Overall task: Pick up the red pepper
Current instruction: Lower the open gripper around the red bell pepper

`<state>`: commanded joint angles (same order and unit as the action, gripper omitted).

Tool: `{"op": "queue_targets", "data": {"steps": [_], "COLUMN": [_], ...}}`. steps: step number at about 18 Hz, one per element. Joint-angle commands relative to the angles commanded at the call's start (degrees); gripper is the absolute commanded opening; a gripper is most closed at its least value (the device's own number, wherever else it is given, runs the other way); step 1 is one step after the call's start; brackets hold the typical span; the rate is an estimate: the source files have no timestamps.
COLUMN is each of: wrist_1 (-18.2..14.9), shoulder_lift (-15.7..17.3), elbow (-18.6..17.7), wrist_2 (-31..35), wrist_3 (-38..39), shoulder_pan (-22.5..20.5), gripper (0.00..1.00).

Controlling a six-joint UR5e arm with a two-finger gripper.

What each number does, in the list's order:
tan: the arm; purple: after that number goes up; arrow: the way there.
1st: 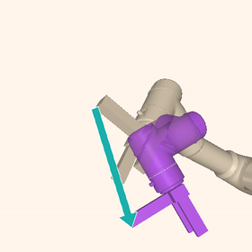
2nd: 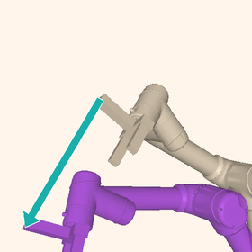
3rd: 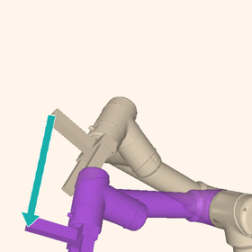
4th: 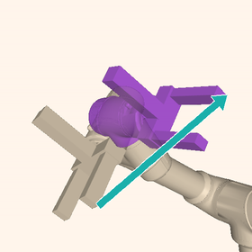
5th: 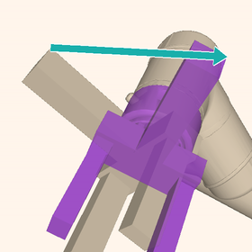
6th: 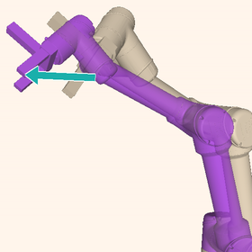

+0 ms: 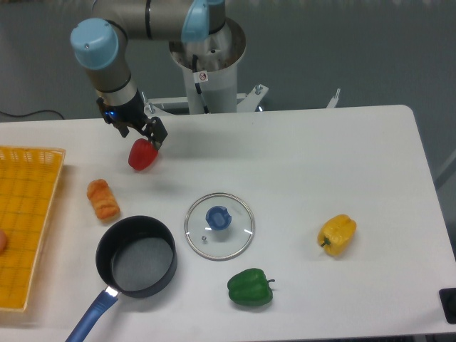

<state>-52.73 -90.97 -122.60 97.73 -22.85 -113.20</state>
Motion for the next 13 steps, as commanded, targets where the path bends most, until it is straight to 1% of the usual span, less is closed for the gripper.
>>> {"op": "queue_targets", "data": {"steps": [7,10,13], "wrist_1": [-0.09,0.00,0.00], "shoulder_lift": [-0.09,-1.40,-3.24], "elbow": [-0.27,-0.27,-0.27], "wrist_2": [1.23,2.55,3.52], "wrist_3": [3.60,5.71,6.33], "shoulder_pan": [3.95,5.97,6.68], "gripper": [1.00,1.00,1.00]}}
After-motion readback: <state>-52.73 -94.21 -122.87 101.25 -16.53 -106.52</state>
